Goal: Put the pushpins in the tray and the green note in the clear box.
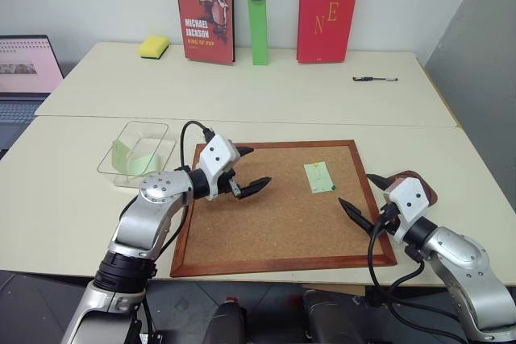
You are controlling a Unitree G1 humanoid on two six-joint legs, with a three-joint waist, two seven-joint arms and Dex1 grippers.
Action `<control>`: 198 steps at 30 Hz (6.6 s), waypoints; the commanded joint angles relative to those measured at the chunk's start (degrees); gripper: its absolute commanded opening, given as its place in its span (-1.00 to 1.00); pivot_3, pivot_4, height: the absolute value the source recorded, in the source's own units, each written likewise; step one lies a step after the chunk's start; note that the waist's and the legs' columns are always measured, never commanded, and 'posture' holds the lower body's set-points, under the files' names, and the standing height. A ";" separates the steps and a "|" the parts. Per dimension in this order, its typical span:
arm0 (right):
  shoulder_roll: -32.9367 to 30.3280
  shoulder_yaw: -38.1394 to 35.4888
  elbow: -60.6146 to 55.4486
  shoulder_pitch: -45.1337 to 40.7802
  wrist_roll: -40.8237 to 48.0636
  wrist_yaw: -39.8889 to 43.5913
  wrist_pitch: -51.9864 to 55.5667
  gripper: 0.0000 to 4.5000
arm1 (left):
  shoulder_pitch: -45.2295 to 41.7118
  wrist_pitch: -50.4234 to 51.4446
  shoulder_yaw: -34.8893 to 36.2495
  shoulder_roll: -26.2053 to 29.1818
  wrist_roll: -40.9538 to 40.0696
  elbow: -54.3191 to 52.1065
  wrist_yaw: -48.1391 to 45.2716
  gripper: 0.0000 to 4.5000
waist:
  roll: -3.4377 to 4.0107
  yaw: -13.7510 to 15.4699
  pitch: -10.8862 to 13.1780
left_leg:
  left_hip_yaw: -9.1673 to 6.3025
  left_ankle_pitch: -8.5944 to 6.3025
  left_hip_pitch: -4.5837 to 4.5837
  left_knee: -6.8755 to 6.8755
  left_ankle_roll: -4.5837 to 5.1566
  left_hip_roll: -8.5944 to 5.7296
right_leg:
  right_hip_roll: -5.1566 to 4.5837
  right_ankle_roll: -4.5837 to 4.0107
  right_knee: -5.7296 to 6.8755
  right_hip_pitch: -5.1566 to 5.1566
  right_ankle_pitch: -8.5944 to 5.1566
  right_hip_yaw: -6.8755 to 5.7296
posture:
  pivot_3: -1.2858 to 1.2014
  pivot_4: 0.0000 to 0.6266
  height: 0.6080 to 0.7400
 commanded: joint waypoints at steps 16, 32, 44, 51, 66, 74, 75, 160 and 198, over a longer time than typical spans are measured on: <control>-1.09 -1.80 -5.22 -0.01 2.69 0.38 1.91 0.98 | -3.25 1.22 0.26 -0.59 -3.05 -1.22 -2.35 0.99 | 0.00 -0.02 0.00 | 0.00 0.00 -0.01 0.00 0.00 0.00 | 0.00 0.00 -0.01 0.00 0.00 0.00 | 0.03 -0.52 1.00; -5.10 -2.11 -9.86 3.17 4.83 1.52 9.39 0.98 | -4.29 -2.21 -3.10 0.98 -0.08 1.69 -6.95 0.99 | 0.00 -0.04 0.00 | 0.00 0.00 -0.02 0.00 0.00 -0.01 | 0.00 -0.05 -0.03 -0.01 -0.03 0.00 | 0.03 -0.52 1.00; -3.75 -2.35 -7.86 -5.96 7.60 -1.78 16.64 1.00 | -3.91 -4.92 -4.31 -0.55 3.67 8.20 -5.28 0.13 | 0.00 -0.11 0.00 | 0.00 0.00 -0.03 0.00 0.00 -0.01 | 0.00 -0.02 -0.03 -0.02 -0.02 0.01 | 0.03 -0.52 1.00; -1.27 1.50 0.85 -17.72 6.46 -4.75 22.47 1.00 | -3.19 -6.48 -5.66 -0.67 6.06 12.35 -5.05 -0.48 | 0.01 -0.23 0.01 | 0.00 0.00 -0.03 -0.01 0.00 0.00 | 0.01 -0.01 -0.03 -0.04 -0.01 -0.01 | 0.03 -0.52 1.00; 5.69 11.01 14.17 -33.05 4.02 -6.44 29.94 1.00 | -1.95 -6.59 -6.53 -1.06 7.74 14.23 -4.63 -0.97 | 0.02 -0.17 0.00 | -0.01 0.00 -0.07 -0.03 0.02 0.00 | 0.01 0.01 0.01 -0.09 0.01 -0.02 | 0.03 -0.52 1.00; 6.98 11.74 18.47 -34.87 2.70 -6.54 29.74 1.00 | -1.41 -6.08 -6.59 -0.84 7.59 13.44 -4.94 -0.97 | 0.02 -0.18 0.00 | -0.01 -0.01 -0.07 -0.04 0.02 0.00 | 0.01 0.01 0.01 -0.09 0.01 -0.02 | 0.03 -0.52 1.00; 7.05 11.72 18.89 -35.03 2.53 -6.56 29.76 1.00 | -1.36 -6.06 -6.59 -0.81 7.58 13.36 -4.98 -0.97 | 0.02 -0.18 0.00 | -0.01 -0.01 -0.08 -0.04 0.02 0.00 | 0.01 0.01 0.01 -0.09 0.01 -0.02 | 0.03 -0.52 1.00; -13.16 -7.76 6.28 -6.98 -4.77 -6.51 25.66 -0.46 | -0.37 -4.29 -8.93 1.82 10.26 12.87 -6.52 -1.00 | 0.15 -0.62 -0.08 | 0.10 -0.02 0.03 -0.08 0.04 -0.01 | -0.01 -0.25 -0.17 0.03 -0.21 0.10 | 0.03 -0.52 1.00; 6.43 7.35 3.88 -10.73 -2.52 -8.63 15.02 -0.05 | -1.11 -6.98 -8.75 1.97 10.75 15.95 -6.75 -1.00 | 0.16 -0.61 -0.14 | 0.06 -0.02 0.06 -0.08 0.04 0.01 | 0.00 -0.26 -0.14 0.02 -0.22 0.06 | 0.03 -0.52 1.00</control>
